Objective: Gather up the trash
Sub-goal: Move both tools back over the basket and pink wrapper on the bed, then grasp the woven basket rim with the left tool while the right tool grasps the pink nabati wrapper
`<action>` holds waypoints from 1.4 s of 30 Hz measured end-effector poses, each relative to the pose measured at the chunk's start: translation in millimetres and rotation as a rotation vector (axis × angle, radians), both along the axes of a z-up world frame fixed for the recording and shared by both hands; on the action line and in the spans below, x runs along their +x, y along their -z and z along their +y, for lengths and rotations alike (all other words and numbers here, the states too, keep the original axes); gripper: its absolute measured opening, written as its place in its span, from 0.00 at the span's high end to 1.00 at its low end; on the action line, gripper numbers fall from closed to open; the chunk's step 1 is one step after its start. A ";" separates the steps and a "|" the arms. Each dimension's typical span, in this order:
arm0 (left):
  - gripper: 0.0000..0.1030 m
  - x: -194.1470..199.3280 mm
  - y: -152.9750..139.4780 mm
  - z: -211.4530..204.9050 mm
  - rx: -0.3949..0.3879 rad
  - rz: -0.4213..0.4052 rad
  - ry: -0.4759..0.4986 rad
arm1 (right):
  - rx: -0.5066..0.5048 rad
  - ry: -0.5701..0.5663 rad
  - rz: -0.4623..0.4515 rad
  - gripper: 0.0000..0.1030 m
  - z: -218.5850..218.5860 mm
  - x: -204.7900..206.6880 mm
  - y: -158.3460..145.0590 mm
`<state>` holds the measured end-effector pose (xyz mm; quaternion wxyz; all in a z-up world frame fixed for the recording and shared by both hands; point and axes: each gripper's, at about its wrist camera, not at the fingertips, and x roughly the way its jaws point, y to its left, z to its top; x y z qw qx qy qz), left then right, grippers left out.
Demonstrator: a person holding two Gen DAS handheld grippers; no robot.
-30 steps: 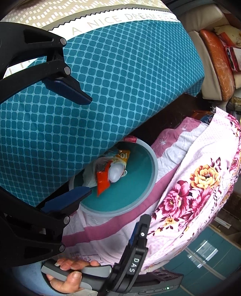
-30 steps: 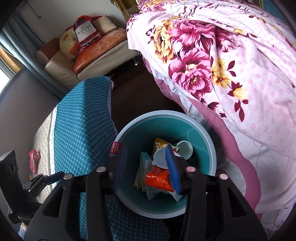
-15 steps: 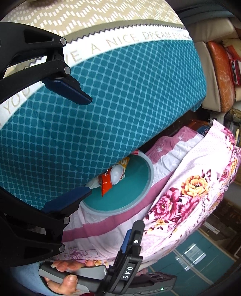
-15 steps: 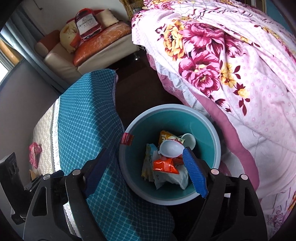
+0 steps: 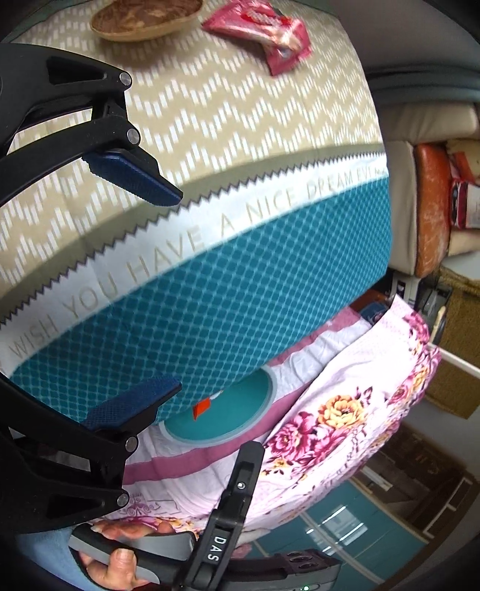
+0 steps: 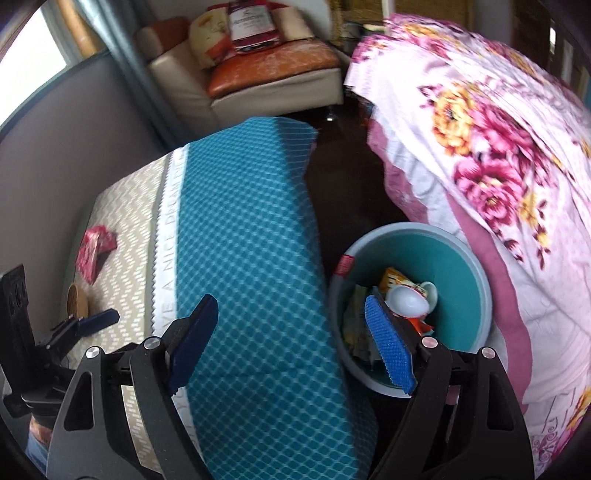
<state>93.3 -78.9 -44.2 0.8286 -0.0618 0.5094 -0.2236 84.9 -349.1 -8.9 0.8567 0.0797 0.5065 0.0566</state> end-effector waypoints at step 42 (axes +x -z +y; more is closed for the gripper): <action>0.79 8.1 51.0 250.0 0.114 -0.031 -0.289 | -0.063 -0.403 0.149 0.24 255.8 46.0 34.6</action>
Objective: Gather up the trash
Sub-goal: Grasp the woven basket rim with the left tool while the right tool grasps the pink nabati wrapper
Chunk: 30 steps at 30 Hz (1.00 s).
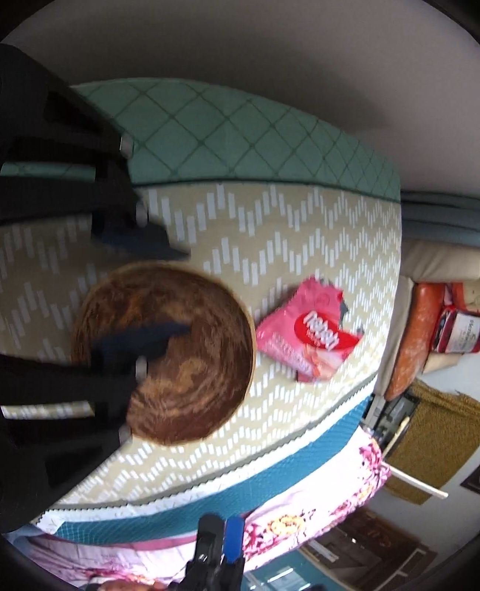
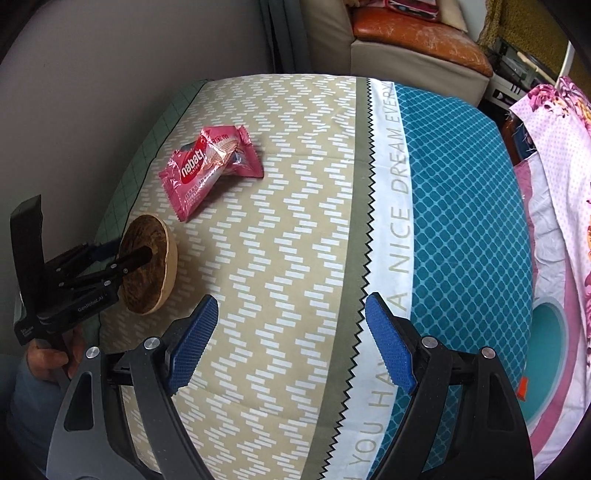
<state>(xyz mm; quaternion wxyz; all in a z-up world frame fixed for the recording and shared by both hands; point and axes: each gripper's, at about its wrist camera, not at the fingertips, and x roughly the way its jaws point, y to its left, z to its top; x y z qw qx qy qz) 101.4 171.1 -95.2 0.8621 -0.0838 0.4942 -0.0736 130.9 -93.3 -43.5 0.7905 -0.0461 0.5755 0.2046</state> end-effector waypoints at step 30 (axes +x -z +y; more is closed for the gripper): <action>0.93 30.0 -15.4 73.5 -0.018 -0.039 -0.162 | 0.101 -0.147 0.055 0.24 105.9 136.1 56.4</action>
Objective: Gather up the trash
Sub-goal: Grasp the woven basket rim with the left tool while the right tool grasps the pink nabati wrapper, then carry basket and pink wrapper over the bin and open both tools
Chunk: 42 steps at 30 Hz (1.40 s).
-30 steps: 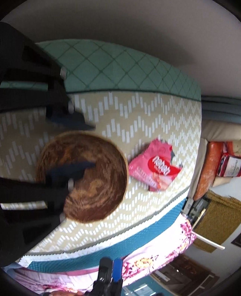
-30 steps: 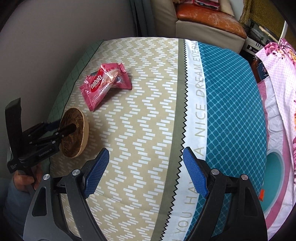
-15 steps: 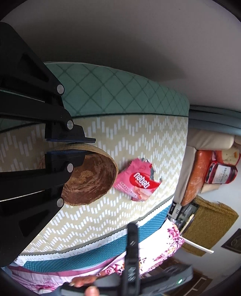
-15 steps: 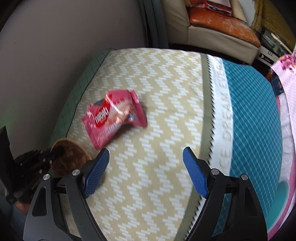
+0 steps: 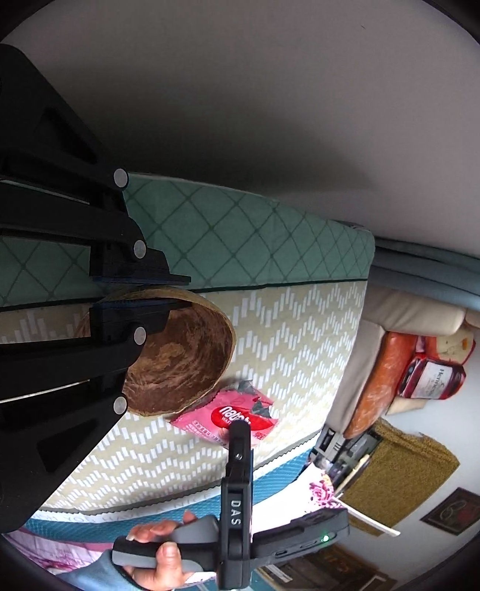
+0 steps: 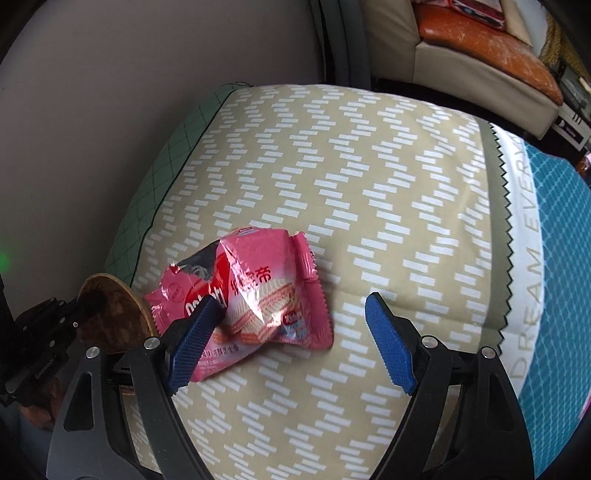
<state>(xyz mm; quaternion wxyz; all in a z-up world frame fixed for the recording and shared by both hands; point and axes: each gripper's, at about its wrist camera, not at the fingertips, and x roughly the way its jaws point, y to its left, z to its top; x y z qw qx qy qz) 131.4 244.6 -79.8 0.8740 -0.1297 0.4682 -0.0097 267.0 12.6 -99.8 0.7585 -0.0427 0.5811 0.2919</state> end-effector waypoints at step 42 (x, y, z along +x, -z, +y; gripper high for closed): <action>0.93 -34.4 -59.9 -183.1 0.131 -0.035 0.194 | 0.023 0.343 -0.320 0.74 -219.9 -150.7 -86.5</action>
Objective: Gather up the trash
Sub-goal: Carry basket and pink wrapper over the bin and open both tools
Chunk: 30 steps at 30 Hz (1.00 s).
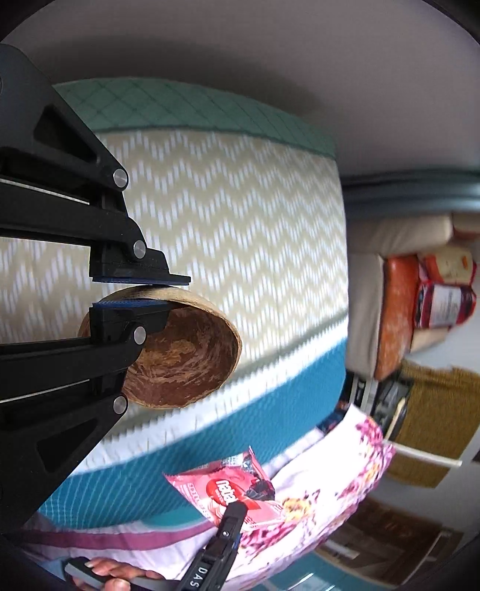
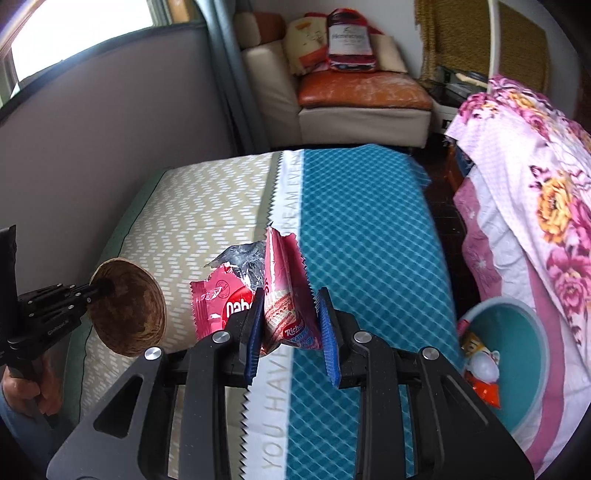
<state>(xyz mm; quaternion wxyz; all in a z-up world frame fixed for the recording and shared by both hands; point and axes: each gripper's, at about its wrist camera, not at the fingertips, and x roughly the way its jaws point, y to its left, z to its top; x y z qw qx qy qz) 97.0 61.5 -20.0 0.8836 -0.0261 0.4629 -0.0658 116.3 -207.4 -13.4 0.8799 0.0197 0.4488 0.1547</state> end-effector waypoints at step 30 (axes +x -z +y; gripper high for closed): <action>0.93 29.7 16.5 -312.3 -0.024 0.073 0.431 | 0.069 0.482 -0.095 0.73 -278.3 -81.7 -3.7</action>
